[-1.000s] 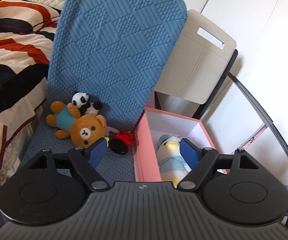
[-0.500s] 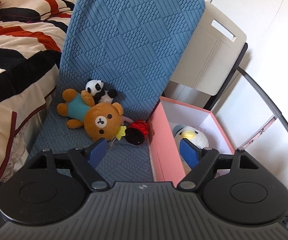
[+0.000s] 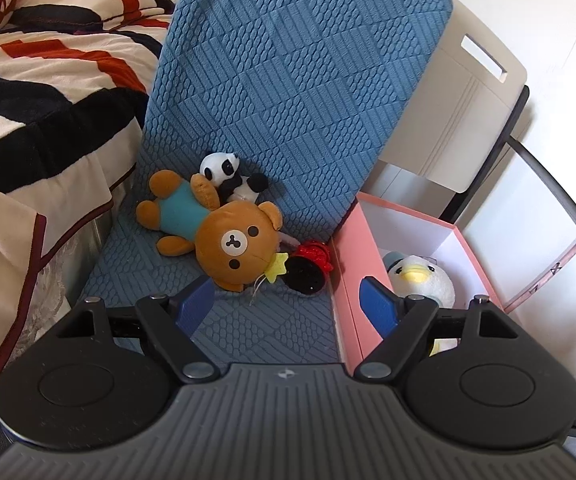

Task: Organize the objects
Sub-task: 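Withdraw both tools and move them toward the bear and red lion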

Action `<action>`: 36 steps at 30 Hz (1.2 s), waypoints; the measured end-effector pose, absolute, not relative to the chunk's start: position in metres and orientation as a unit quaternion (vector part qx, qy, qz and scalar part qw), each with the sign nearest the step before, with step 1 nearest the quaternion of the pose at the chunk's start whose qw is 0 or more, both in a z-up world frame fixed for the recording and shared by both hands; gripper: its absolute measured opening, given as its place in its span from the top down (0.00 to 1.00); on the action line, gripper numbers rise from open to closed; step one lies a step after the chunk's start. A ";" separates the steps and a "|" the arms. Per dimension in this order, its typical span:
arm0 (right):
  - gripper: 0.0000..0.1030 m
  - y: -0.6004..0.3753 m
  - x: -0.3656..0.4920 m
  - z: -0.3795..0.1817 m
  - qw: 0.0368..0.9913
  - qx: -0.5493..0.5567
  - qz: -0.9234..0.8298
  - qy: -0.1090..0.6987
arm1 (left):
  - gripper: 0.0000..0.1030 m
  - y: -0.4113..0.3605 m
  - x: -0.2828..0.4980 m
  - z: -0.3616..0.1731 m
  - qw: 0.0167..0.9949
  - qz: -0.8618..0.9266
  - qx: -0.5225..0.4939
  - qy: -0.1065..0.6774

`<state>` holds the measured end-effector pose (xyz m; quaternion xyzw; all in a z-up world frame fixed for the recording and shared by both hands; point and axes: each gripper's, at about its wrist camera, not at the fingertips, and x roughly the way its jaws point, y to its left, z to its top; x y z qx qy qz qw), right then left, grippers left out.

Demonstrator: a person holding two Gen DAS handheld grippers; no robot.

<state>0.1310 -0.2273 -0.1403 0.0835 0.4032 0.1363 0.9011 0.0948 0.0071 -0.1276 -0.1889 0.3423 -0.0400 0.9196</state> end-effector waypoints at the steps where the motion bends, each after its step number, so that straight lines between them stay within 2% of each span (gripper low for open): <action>1: 0.23 -0.227 0.132 -0.142 0.900 0.083 0.137 0.406 | 0.19 0.008 0.098 -0.130 0.919 -0.038 -0.190 0.344; 3: 0.23 -0.228 0.136 -0.145 0.897 0.086 0.138 0.410 | 0.19 0.008 0.103 -0.135 0.919 -0.036 -0.189 0.343; 6: 0.09 -0.228 0.141 -0.150 0.899 0.086 0.141 0.407 | 0.19 0.012 0.116 -0.144 0.917 -0.026 -0.193 0.347; 9: 0.09 -0.226 0.148 -0.156 0.895 0.091 0.147 0.411 | 0.15 0.016 0.129 -0.152 0.919 -0.020 -0.194 0.344; 22: 0.10 -0.193 0.185 -0.189 0.908 0.049 0.171 0.380 | 0.15 0.041 0.208 -0.202 0.902 0.002 -0.233 0.364; 23: 0.10 -0.188 0.187 -0.192 0.909 0.043 0.174 0.376 | 0.15 0.045 0.214 -0.207 0.898 0.003 -0.241 0.368; 27: 0.25 -0.170 0.200 -0.204 0.910 0.026 0.188 0.369 | 0.15 0.054 0.239 -0.221 0.886 0.007 -0.261 0.382; 29: 0.26 -0.163 0.207 -0.210 0.911 0.013 0.190 0.367 | 0.15 0.057 0.251 -0.229 0.879 0.008 -0.273 0.390; 34: 0.36 -0.140 0.226 -0.226 0.917 -0.056 0.186 0.348 | 0.15 0.068 0.282 -0.251 0.852 0.005 -0.322 0.413; 36: 0.36 -0.135 0.238 -0.231 0.915 -0.066 0.182 0.353 | 0.15 0.073 0.291 -0.257 0.845 0.008 -0.338 0.416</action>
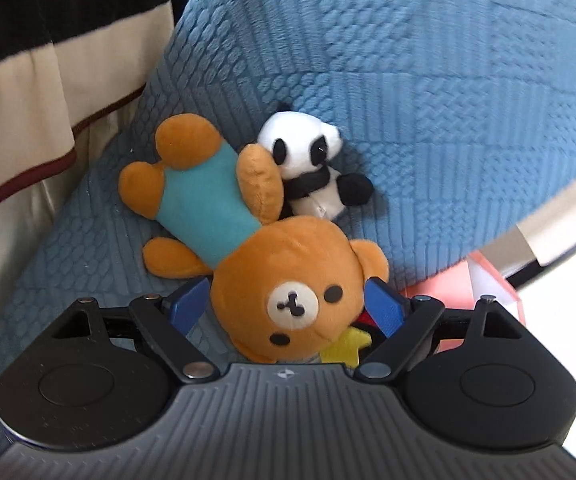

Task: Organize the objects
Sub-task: 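Withdraw both tools and move them toward the bear and red lion, then grasp the brown bear with the left gripper while the right gripper grasps the red lion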

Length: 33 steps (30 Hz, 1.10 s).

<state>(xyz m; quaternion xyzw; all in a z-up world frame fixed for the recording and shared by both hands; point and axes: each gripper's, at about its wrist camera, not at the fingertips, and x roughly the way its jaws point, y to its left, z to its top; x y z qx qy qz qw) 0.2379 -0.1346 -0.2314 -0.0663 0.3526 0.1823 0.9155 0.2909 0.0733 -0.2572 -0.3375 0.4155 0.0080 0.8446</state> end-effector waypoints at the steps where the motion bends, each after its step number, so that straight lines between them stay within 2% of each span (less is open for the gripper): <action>1: 0.36 -0.132 0.244 -0.234 0.916 -0.074 0.178 0.351 | 0.15 0.076 0.296 -0.260 0.842 0.009 -0.345 0.414; 11: 0.36 -0.111 0.296 -0.268 0.911 -0.171 0.151 0.343 | 0.14 0.098 0.329 -0.304 0.779 0.028 -0.445 0.440; 15: 0.36 -0.104 0.307 -0.279 0.906 -0.210 0.145 0.338 | 0.07 0.098 0.337 -0.314 0.767 0.034 -0.463 0.442; 23: 0.36 -0.097 0.324 -0.301 0.890 -0.248 0.130 0.361 | 0.03 0.101 0.341 -0.338 0.708 0.027 -0.546 0.447; 33: 0.38 -0.095 0.328 -0.312 0.883 -0.277 0.104 0.364 | 0.05 0.095 0.334 -0.344 0.684 0.018 -0.583 0.437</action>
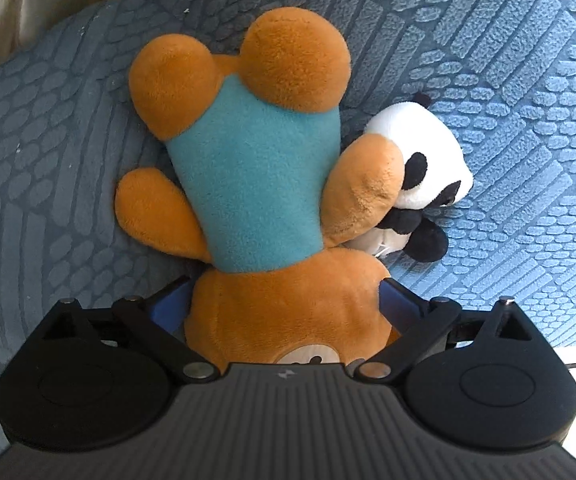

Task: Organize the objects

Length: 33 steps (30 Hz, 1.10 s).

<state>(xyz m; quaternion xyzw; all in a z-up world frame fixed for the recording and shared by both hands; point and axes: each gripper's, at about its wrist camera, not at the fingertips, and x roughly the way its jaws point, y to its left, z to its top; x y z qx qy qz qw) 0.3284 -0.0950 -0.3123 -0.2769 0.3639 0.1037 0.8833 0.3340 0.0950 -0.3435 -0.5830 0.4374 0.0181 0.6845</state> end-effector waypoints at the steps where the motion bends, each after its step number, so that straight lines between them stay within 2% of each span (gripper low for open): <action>1: 0.40 -0.096 0.329 -0.312 0.885 -0.276 0.101 0.362 | 0.07 0.093 0.332 -0.342 0.687 0.018 -0.581 0.436; 5: 0.48 -0.098 0.326 -0.309 0.885 -0.267 0.105 0.368 | 0.16 0.086 0.331 -0.330 0.696 0.007 -0.564 0.444; 9: 0.64 -0.096 0.315 -0.302 0.889 -0.269 0.105 0.356 | 0.26 0.084 0.326 -0.318 0.710 0.008 -0.549 0.441; 11: 0.68 -0.096 0.310 -0.296 0.891 -0.264 0.108 0.354 | 0.29 0.084 0.323 -0.310 0.716 0.005 -0.537 0.445; 23: 0.73 -0.115 0.272 -0.273 0.893 -0.213 0.156 0.366 | 0.36 0.078 0.260 -0.260 0.799 0.025 -0.402 0.447; 24: 0.73 -0.114 0.269 -0.271 0.892 -0.209 0.160 0.366 | 0.38 0.072 0.259 -0.260 0.805 0.028 -0.388 0.447; 25: 0.73 -0.115 0.264 -0.269 0.893 -0.207 0.162 0.366 | 0.46 0.071 0.254 -0.256 0.810 0.030 -0.376 0.449; 26: 0.73 -0.115 0.260 -0.267 0.893 -0.207 0.164 0.365 | 0.47 0.075 0.246 -0.254 0.812 0.026 -0.367 0.453; 33: 0.74 -0.117 0.220 -0.253 0.890 -0.196 0.195 0.363 | 0.48 0.061 0.202 -0.241 0.839 0.019 -0.306 0.450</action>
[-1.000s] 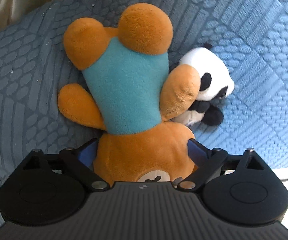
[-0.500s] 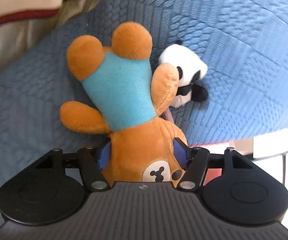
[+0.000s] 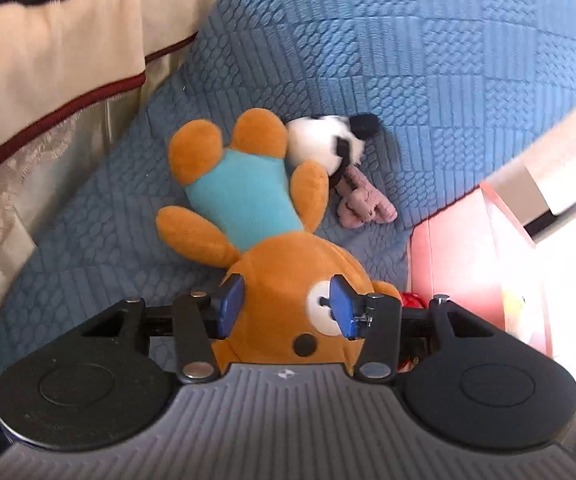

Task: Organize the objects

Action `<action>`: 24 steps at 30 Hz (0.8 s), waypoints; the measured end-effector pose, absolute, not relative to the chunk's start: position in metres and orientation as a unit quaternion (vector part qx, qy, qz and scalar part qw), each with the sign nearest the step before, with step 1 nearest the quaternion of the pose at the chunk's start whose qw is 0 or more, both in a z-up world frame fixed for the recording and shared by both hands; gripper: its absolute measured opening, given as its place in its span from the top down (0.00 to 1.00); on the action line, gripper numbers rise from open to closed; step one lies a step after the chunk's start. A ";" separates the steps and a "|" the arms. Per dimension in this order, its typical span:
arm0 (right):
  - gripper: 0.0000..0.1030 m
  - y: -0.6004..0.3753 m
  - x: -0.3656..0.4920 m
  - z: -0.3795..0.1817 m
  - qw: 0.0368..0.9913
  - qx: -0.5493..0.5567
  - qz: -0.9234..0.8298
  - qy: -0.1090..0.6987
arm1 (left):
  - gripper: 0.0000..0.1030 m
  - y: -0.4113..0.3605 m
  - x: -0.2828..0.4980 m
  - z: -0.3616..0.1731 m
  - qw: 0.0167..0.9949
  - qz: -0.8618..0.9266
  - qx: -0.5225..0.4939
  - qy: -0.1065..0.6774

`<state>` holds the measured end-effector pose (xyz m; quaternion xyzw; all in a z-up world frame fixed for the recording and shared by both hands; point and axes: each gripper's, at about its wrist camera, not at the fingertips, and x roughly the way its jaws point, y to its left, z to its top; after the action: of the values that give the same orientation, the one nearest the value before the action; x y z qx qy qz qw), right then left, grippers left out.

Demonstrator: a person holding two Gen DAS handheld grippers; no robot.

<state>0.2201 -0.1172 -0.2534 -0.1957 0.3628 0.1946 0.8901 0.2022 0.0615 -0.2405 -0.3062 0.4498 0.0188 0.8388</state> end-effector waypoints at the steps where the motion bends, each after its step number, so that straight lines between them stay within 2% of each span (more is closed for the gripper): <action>1: 0.74 -0.120 0.218 -0.253 0.890 -0.189 0.198 0.365 | 0.47 0.061 0.201 -0.243 0.839 0.020 -0.309 0.448; 4: 0.76 -0.125 0.207 -0.254 0.887 -0.165 0.205 0.380 | 0.43 0.064 0.204 -0.250 0.833 0.022 -0.328 0.445; 5: 0.78 -0.127 0.203 -0.253 0.887 -0.159 0.206 0.382 | 0.39 0.065 0.209 -0.254 0.830 0.022 -0.336 0.445; 7: 0.78 -0.129 0.199 -0.252 0.890 -0.154 0.206 0.376 | 0.21 0.068 0.213 -0.259 0.823 0.024 -0.356 0.443; 8: 0.75 -0.131 0.199 -0.250 0.893 -0.148 0.203 0.374 | 0.20 0.069 0.216 -0.262 0.819 0.026 -0.362 0.444; 18: 0.70 -0.159 0.211 -0.239 0.900 -0.010 0.159 0.406 | 0.15 0.078 0.230 -0.300 0.751 0.027 -0.446 0.486; 20: 0.66 -0.164 0.211 -0.235 0.900 0.031 0.143 0.410 | 0.15 0.077 0.232 -0.301 0.749 0.027 -0.449 0.487; 22: 0.54 -0.168 0.206 -0.232 0.899 0.067 0.122 0.416 | 0.14 0.077 0.233 -0.303 0.743 0.026 -0.454 0.491; 24: 0.53 -0.173 0.202 -0.231 0.895 0.109 0.100 0.421 | 0.14 0.079 0.234 -0.306 0.736 0.024 -0.464 0.492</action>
<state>0.2023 -0.1734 -0.2314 0.1087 0.4213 0.0996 0.8948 0.2339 0.0786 -0.3060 -0.4636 0.4923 0.0245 0.7363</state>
